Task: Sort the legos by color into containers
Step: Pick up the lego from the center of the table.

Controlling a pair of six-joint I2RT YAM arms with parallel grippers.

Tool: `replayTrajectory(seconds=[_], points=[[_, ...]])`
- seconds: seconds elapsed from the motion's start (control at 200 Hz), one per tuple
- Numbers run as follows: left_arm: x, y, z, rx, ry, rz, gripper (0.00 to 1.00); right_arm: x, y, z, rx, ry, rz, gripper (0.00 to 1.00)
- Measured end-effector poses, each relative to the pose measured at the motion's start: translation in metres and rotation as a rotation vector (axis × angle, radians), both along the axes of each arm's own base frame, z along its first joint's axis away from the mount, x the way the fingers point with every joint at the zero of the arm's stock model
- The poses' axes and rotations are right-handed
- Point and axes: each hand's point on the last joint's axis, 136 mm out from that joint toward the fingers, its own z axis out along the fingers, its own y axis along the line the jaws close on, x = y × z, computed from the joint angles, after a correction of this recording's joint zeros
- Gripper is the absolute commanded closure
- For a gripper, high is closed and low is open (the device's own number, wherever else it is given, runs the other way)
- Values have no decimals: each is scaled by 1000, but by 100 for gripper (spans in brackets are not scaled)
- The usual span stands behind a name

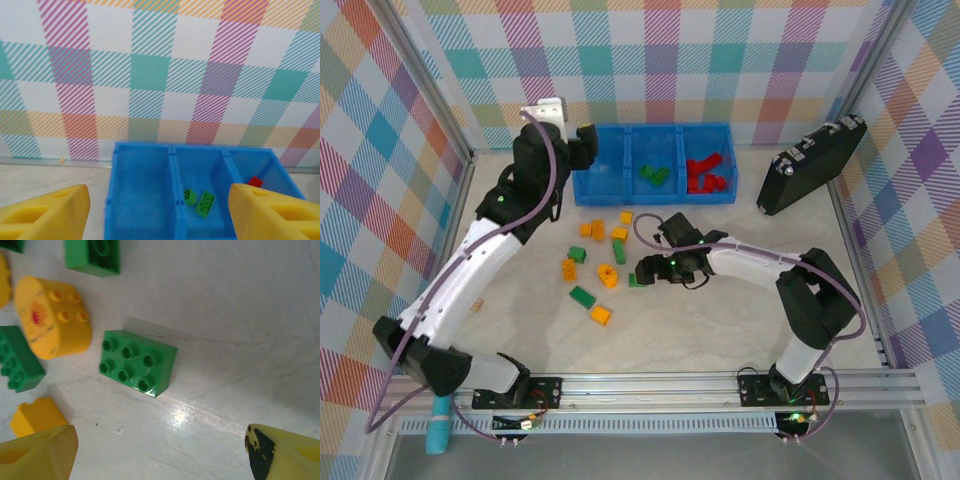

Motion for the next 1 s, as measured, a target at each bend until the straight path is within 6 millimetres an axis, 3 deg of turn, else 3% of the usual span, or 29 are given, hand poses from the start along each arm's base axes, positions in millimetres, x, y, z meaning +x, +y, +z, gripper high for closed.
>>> replayTrajectory(seconds=[0.23, 0.485, 1.0], points=[[-42, 44, -31, 77, 55, 67, 22, 1, 25, -16, -45, 55, -30, 10], [-72, 70, -29, 74, 33, 107, 21, 14, 33, -32, -157, 103, -52, 14], [-69, 74, -45, 102, 73, 134, 21, 19, 20, -41, -306, 89, -40, 50]])
